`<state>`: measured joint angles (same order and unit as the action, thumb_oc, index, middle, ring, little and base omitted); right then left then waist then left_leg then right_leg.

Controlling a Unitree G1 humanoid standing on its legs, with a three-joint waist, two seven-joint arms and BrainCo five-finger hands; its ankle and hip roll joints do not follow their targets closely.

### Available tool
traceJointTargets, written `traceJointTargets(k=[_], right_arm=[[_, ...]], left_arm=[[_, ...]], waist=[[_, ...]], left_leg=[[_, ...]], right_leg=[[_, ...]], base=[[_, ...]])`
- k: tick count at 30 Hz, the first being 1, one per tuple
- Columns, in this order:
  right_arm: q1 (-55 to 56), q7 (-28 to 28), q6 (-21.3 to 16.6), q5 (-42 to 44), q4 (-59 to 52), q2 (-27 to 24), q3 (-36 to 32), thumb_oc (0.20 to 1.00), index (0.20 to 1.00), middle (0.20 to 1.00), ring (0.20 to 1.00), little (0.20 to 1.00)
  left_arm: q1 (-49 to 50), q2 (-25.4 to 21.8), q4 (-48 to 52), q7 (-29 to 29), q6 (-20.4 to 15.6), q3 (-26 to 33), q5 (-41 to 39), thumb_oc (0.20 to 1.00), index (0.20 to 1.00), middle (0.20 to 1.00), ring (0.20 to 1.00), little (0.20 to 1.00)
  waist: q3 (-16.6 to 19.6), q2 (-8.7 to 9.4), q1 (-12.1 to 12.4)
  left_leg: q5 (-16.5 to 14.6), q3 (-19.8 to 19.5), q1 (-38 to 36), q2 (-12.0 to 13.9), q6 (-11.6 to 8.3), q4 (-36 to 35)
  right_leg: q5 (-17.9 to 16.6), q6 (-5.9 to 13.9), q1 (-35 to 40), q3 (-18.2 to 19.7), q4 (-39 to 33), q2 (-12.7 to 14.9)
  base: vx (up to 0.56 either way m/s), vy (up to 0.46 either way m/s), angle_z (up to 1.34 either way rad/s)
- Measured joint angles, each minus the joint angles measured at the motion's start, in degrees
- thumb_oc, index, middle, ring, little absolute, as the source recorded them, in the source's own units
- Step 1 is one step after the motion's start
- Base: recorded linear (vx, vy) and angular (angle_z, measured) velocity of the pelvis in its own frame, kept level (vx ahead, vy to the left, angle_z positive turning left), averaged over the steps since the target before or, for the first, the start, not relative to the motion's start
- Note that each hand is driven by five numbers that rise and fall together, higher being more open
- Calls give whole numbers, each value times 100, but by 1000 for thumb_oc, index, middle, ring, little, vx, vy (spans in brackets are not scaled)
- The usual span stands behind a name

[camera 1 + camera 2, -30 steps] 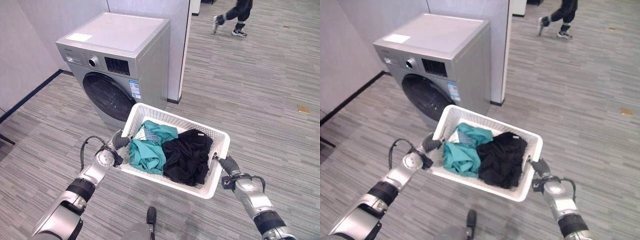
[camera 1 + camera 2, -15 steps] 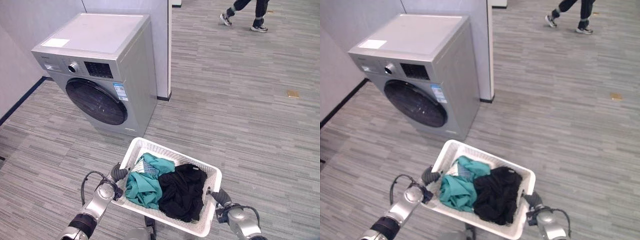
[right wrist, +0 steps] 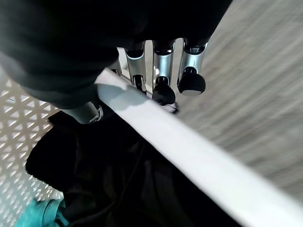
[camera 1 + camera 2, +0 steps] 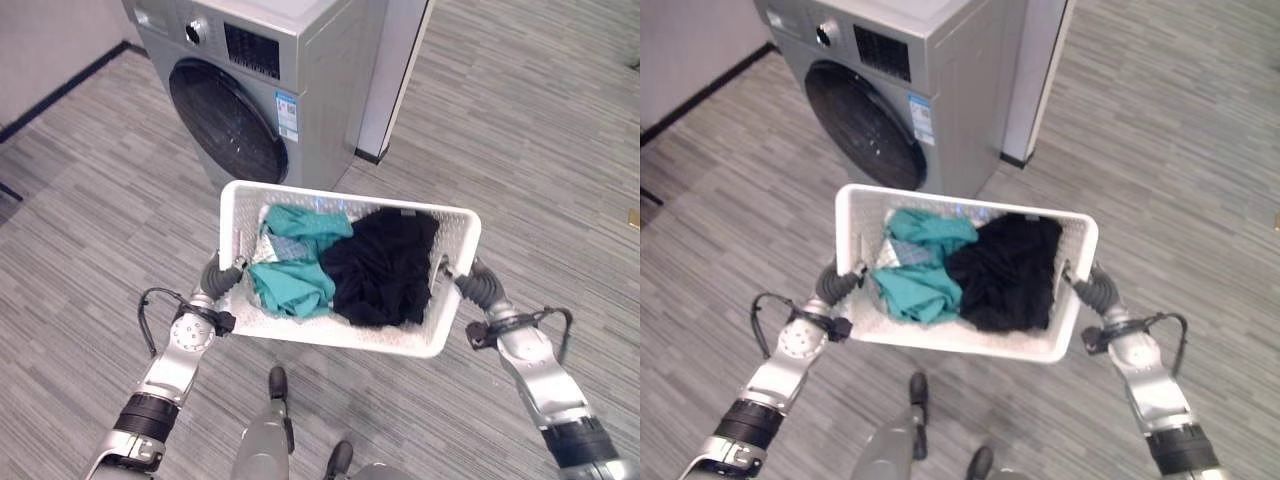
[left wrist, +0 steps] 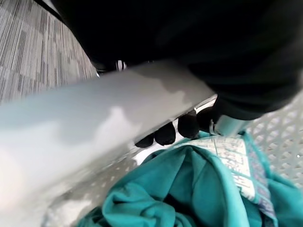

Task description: Grab the laundry basket,head to the washer,open it,put in the laundry and shut it.

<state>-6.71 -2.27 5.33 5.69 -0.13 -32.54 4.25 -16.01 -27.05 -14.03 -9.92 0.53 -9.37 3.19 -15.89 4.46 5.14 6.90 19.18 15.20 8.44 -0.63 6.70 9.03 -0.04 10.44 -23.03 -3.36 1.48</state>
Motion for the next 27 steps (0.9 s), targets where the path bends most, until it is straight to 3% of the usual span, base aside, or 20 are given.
traceJointTargets(k=[2,4,6,7,8,9,10,11,12,13,14,15,18,21,22,24,25,26,27], right_arm=[[45,5,1,0,-214,-1,-184,200,200,200,200,200],[-104,28,7,9,-213,-1,-241,200,200,200,200,200],[-221,64,7,21,-210,15,-245,200,200,200,200,200],[-285,96,18,29,-199,77,-255,200,200,200,200,200],[-307,111,23,28,-206,110,-274,200,200,200,200,200],[-285,151,41,27,-264,70,-351,200,200,200,200,200],[-269,159,48,25,-364,-78,-370,200,200,200,200,200],[-277,156,47,25,-432,-134,-400,200,200,200,200,200],[-287,125,49,26,-522,-148,-404,200,200,200,200,200],[-340,99,55,27,-650,-279,-437,200,200,200,200,200],[-486,109,57,31,-782,-493,-572,200,200,200,200,200],[-527,114,57,32,-844,-608,-635,200,200,200,200,200],[-434,176,56,48,-1058,-835,-998,200,200,200,200,200],[-280,174,46,51,-1319,-896,-1279,200,200,200,200,200],[-46,176,-49,49,-1525,-1122,-1479,200,200,200,200,200],[175,190,-196,49,-1685,-1233,-1804,200,200,200,200,200],[167,188,-245,52,-1677,-1252,-1884,200,200,200,200,200],[160,190,-265,52,-1641,-1256,-1847,200,200,200,200,200],[113,188,-298,52,-1544,-1366,-1814,200,200,200,200,200]], left_arm=[[-162,-68,89,-1,-47,17,-6,200,200,200,200,200],[-261,-206,238,0,-84,34,-10,200,200,200,200,200],[-374,-345,263,0,-75,49,-25,200,200,200,200,200],[-569,-482,273,0,-60,54,-37,200,200,200,200,200],[-668,-547,274,0,-63,64,-35,200,200,200,200,200],[-728,-552,285,1,-76,63,-34,200,200,200,200,200],[-703,-541,360,1,-85,59,-34,200,200,200,200,200],[-704,-582,414,-1,-130,64,-33,200,200,200,200,200],[-800,-629,434,-24,-156,71,-34,200,200,200,200,200],[-957,-631,446,-99,-117,81,-35,200,200,200,200,200],[-1216,-636,463,-115,-91,125,-34,200,200,200,200,200],[-1337,-635,468,-116,-78,139,-34,200,200,200,200,200],[-1615,-634,575,-112,-127,134,-31,200,200,200,200,200],[-1613,-617,717,-109,-179,121,-32,200,200,200,200,200],[-1616,-685,941,-103,-194,143,-30,200,200,200,200,200],[-1652,-843,1301,-103,-272,149,-26,200,200,200,200,200],[-1725,-901,1324,-103,-325,131,2,200,200,200,200,200],[-1747,-924,1257,-102,-328,110,4,200,200,200,200,200],[-1781,-871,1131,-111,-353,59,0,200,200,200,200,200]], waist=[[-45,47,-129],[-43,32,-133],[-52,44,-202],[-71,70,-219],[-76,74,-165],[-50,84,-134],[58,-130,-159],[167,-272,-206],[236,-177,-293],[259,-158,-322],[258,-270,-359],[250,-396,-370],[108,-656,-564],[75,-703,-816],[79,-709,-936],[96,-678,-1104],[183,-539,-1138],[299,-380,-1095],[425,-399,-1085]], left_leg=[[-3,244,204,171,-13,331],[107,160,130,161,15,55],[-30,124,-143,8,-50,-107],[-267,142,-17,-41,197,647],[-425,257,197,-17,338,1381],[-604,394,2,-214,423,1156],[-356,341,-333,-330,585,500],[-858,333,-661,-416,510,268],[-940,290,-828,-729,500,122],[-998,224,-1000,-990,613,-40],[-1118,166,-1165,-1183,793,-183],[-1152,56,-1265,-1194,844,-285],[-1156,-275,-1863,-1089,849,-618],[-1167,-449,-2339,-1095,756,-699],[-1316,-489,-2659,-1051,431,-689],[-1446,-714,-2821,-1021,287,-700],[-1612,-746,-3072,-1113,26,-646],[-1756,-792,-3314,-1159,-121,-636],[-1992,-875,-3489,-1169,-205,-532]], right_leg=[[-1,2,4,-29,10,157],[-10,30,36,217,25,291],[-160,321,151,235,75,478],[-466,437,193,223,483,714],[-550,438,192,211,806,831],[-554,453,179,203,1284,1095],[-535,498,107,193,1787,1190],[-528,631,32,231,2236,1321],[-506,682,-40,262,2754,1600],[-523,704,-275,335,3354,1934],[-260,642,-805,582,4120,2121],[-49,596,-1137,609,4377,2025],[552,467,-2262,647,4538,1397],[466,60,-2923,381,4011,1178],[163,-51,-3320,204,3527,1023],[-168,56,-3563,292,2792,891],[-934,-371,-3486,358,2093,768],[-1034,-313,-3237,449,1700,685],[-1688,-379,-3082,720,1623,591]], base=[[196,205,39],[230,282,-8],[258,383,-3],[222,362,18],[203,361,16],[143,259,5],[207,363,6],[219,332,24],[227,309,37],[299,318,50],[220,219,31],[219,172,25],[222,94,44],[217,-1,54],[319,-16,87],[238,-5,96],[249,7,71],[280,13,63],[185,3,31]])
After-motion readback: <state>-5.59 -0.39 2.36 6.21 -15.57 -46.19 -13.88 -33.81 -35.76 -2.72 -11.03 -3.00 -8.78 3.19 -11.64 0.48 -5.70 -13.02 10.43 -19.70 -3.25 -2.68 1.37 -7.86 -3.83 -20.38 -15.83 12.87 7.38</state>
